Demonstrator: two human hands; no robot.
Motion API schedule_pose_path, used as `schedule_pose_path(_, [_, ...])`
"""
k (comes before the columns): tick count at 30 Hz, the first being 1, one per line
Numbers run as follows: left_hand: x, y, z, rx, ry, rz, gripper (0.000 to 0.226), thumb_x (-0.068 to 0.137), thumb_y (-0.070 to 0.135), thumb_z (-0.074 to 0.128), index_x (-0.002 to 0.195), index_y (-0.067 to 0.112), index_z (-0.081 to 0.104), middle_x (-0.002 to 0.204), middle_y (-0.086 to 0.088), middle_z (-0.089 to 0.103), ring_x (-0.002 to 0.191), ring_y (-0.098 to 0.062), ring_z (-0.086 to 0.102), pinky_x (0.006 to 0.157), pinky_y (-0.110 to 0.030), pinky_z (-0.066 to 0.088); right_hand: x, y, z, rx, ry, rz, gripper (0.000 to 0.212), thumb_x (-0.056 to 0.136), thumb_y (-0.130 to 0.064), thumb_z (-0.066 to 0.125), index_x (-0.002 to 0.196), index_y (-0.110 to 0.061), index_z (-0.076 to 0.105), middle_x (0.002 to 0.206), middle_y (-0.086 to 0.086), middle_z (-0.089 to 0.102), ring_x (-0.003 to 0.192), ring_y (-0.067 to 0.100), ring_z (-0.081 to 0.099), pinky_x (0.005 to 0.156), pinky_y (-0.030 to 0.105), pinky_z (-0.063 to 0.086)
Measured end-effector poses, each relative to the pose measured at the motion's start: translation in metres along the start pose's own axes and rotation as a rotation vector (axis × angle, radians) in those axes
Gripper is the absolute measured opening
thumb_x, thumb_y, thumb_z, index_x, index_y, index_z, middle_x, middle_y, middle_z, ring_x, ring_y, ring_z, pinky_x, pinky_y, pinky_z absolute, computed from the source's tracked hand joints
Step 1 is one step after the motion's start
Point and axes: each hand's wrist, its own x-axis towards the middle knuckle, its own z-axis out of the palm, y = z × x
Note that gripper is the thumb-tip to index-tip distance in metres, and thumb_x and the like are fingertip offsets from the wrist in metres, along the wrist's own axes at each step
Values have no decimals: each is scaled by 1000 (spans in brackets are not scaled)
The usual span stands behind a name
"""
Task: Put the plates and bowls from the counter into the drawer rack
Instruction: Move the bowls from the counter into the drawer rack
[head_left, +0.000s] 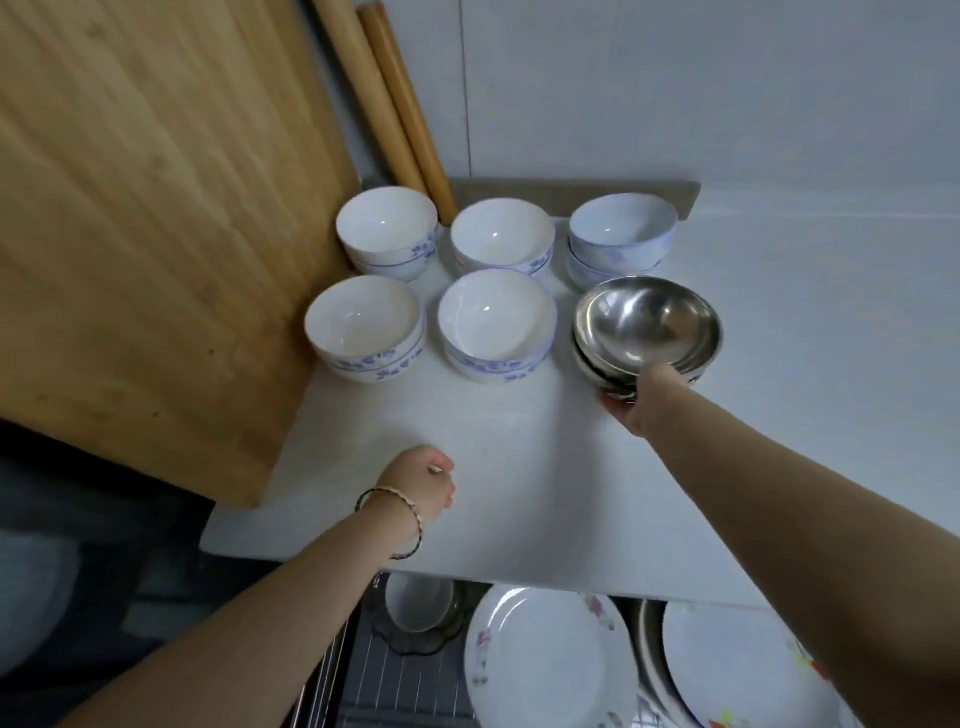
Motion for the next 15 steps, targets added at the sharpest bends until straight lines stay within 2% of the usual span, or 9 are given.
schedule_pose_path(3, [1, -5, 0, -1, -42, -12, 22, 91, -2, 37, 92, 10, 56, 66, -2, 56, 56, -11, 54, 39, -10, 40, 6, 11, -11, 38, 41, -29, 44, 92, -6, 40, 135, -8, 41, 117, 17, 58, 98, 36, 64, 82, 40, 58])
schedule_pose_path(5, [-6, -5, 4, -31, -77, -13, 20, 92, 0, 40, 97, 10, 57, 68, -1, 57, 58, -11, 56, 51, -18, 43, -2, 23, -25, -30, 9, -27, 42, 91, -2, 39, 134, -5, 42, 107, 20, 59, 87, 37, 65, 77, 41, 58])
schedule_pose_path(7, [-17, 3, 10, -156, -121, -21, 21, 92, 5, 47, 111, 9, 56, 73, -2, 57, 60, -14, 57, 59, -23, 46, -18, 33, -42, -142, -34, -31, 40, 90, 2, 37, 130, -4, 43, 97, 21, 59, 72, 35, 64, 66, 39, 61])
schedule_pose_path(10, [-52, 17, 16, -409, -252, -82, 37, 92, 26, 54, 126, 29, 40, 96, -3, 56, 72, -23, 63, 66, -33, 54, -57, 49, -73, -340, -133, -36, 33, 88, 5, 41, 118, -6, 48, 84, 17, 63, 66, 32, 65, 49, 29, 60])
schedule_pose_path(12, [-78, 12, 21, -392, -315, -67, 46, 91, 38, 52, 131, 39, 31, 114, -2, 53, 83, -26, 66, 64, -36, 57, -84, 63, -96, -452, -222, -49, 30, 87, 5, 43, 114, -7, 51, 83, 14, 66, 60, 27, 68, 51, 27, 59])
schedule_pose_path(15, [-129, -20, 38, -402, -218, -109, 37, 92, 36, 52, 125, 31, 38, 110, -6, 59, 76, -24, 67, 61, -37, 61, -121, 90, -135, -738, -414, -25, 34, 86, 4, 42, 117, -10, 50, 81, 10, 67, 52, 19, 69, 57, 29, 62])
